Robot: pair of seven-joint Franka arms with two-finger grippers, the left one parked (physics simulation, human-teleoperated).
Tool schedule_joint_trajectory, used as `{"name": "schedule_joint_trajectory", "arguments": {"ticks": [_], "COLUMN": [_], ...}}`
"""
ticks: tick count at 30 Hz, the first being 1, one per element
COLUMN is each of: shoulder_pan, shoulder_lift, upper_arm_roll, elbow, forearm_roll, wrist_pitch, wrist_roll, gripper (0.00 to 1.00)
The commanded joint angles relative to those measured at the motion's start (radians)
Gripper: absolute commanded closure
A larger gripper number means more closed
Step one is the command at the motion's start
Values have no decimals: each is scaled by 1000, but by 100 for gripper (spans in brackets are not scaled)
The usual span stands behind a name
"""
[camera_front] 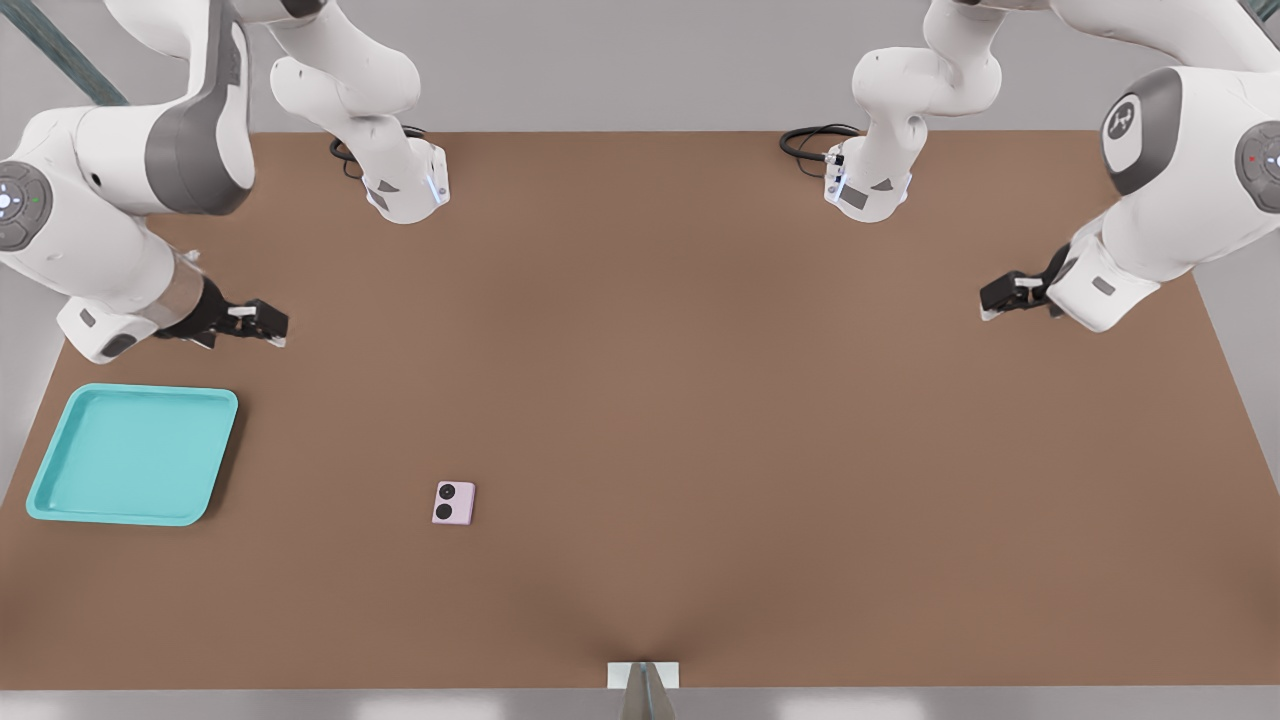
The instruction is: Keep left arm still and place phone on the tray with right arm
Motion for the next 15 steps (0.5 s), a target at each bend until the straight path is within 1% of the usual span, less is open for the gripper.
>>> {"name": "schedule_joint_trajectory", "arguments": {"ticks": [1, 4, 5, 6, 7, 8, 9, 11, 12, 14, 15], "shoulder_pan": [6, 23, 58, 104, 131, 183, 212, 218, 235, 258, 278], "shoulder_lift": [-1, 14, 51, 111, 180, 229, 270, 359, 407, 508, 548], "upper_arm_roll": [2, 7, 7, -2, -28, -68, -77, -73, -76, -73, -79], "elbow": [-2, -6, 2, 9, 48, 46, 46, 51, 61, 126, 135], "forearm_roll": [20, 22, 10, 13, 13, 14, 14, 19, 16, 16, 16], "wrist_pitch": [93, 119, 135, 181, 196, 283, 343, 434, 443, 471, 521], "wrist_roll": [15, 17, 26, 32, 32, 32, 32, 32, 34, 69, 93], "gripper": [0, 0, 0, 0, 0, 0, 0, 0, 0, 0, 0]}}
